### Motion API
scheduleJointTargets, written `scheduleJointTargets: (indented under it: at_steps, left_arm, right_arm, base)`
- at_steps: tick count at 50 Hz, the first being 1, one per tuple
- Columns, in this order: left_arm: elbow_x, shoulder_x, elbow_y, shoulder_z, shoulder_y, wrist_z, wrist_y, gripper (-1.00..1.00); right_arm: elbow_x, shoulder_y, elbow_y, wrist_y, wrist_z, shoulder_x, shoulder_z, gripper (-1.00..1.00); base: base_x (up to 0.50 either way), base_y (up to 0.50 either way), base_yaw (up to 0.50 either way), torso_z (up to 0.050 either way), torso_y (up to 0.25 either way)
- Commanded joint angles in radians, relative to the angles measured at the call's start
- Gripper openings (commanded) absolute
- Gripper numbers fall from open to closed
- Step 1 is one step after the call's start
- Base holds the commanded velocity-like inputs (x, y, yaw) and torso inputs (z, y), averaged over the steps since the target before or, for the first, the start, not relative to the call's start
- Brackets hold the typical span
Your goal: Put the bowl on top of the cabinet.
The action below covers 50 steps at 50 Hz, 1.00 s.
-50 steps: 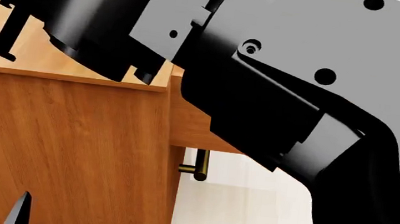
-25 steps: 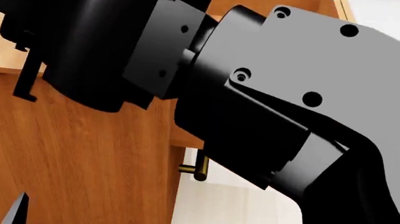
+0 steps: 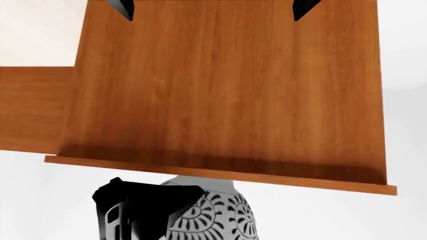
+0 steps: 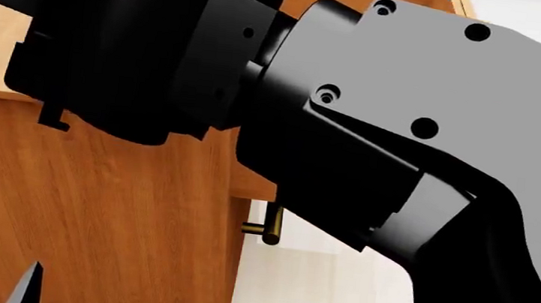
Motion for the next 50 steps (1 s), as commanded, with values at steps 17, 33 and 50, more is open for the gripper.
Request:
scheduleJointTargets:
  at_steps: [17, 33, 50]
  left_arm:
    - [0.012, -0.005, 0.002, 0.015, 0.005, -0.004, 0.009, 1.00]
    - [0.033, -0.002, -0.009, 0.040, -0.007, -0.008, 0.005, 1.00]
    - [0.036, -0.001, -0.024, 0.049, -0.016, -0.012, 0.003, 1.00]
  right_arm:
    - [0.007, 0.065, -0.020, 0.050, 0.001, 0.000, -0.005, 1.00]
    - [0.000, 0.247, -0.074, 0.091, -0.041, 0.000, -0.004, 1.00]
    - [-0.167, 0.316, -0.061, 0.219, -0.159, 0.000, -0.002, 1.00]
  base:
    - [0.00, 0.00, 0.00, 0.000, 0.000]
    - [0.00, 0.00, 0.00, 0.000, 0.000]
    - [0.00, 0.00, 0.00, 0.000, 0.000]
